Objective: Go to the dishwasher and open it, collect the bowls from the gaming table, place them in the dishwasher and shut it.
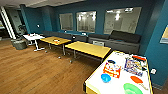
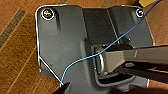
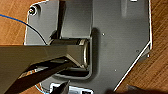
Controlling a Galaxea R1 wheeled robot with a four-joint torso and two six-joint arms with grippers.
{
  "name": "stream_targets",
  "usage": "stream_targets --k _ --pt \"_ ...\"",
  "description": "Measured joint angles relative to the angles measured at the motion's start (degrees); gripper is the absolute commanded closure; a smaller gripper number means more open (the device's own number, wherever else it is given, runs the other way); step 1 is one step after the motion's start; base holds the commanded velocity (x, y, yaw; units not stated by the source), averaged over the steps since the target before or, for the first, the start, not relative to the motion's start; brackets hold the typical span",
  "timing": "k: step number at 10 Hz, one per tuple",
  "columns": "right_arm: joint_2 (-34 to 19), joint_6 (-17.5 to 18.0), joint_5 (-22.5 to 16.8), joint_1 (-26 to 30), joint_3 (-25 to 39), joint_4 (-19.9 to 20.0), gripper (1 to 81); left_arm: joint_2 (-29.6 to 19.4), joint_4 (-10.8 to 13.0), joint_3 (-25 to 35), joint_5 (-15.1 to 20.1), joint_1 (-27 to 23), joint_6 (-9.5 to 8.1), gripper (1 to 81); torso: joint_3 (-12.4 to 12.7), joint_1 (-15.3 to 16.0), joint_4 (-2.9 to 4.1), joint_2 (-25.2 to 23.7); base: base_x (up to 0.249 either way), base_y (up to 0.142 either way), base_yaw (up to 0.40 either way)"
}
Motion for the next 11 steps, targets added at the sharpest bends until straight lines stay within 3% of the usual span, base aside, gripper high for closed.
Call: stream_targets --k 11 --pt "0.0 0.0 0.0 0.2 0.0 0.0 1.0 -0.1 0.0 -0.1 0.1 0.0 0.0 1.0 0.0 0.0 0.0 0.0 0.018 0.007 0.0"
